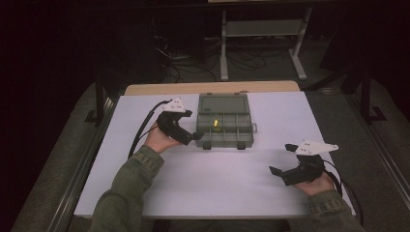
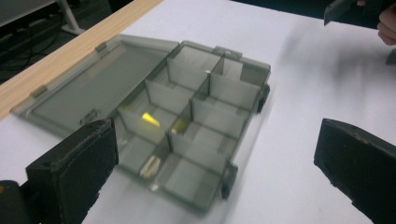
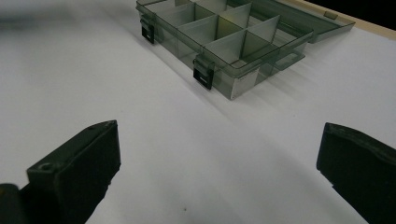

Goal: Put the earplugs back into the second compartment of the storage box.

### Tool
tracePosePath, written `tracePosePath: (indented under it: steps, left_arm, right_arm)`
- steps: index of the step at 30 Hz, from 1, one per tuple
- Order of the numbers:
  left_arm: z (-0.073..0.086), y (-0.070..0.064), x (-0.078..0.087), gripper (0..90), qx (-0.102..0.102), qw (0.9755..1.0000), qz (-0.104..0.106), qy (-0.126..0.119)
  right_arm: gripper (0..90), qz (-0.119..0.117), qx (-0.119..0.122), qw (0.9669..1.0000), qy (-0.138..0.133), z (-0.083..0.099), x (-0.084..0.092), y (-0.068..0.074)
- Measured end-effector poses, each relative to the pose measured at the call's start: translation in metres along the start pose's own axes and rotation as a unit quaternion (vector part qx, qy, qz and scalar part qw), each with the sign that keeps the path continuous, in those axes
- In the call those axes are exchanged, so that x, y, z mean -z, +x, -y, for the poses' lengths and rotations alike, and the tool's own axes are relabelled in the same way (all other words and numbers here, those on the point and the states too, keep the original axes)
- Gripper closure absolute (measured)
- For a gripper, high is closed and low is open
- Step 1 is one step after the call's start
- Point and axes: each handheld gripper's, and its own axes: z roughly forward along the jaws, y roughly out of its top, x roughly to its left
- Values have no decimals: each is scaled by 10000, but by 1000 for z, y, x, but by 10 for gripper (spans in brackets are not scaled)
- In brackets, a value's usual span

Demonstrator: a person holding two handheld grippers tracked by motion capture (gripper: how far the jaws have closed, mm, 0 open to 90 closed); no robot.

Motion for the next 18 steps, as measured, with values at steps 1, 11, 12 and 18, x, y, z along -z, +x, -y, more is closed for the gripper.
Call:
tracePosePath:
  steps: [1,11,12,18]
  left_arm:
    - [3,-2,4,0,-4,10000,-25,-18]
    - [40,-26,44,0,7,9994,-288,-189]
    - [46,-28,49,0,38,9992,-330,-241]
    - [83,-34,79,0,368,9944,-640,-753]
  right_arm:
    - [0,-2,-3,10000,0,0,0,0]
    - [0,2,-23,10000,-28,0,1,1]
    - [0,5,-28,10000,-32,0,1,1]
    - [0,8,-29,10000,-24,0,1,1]
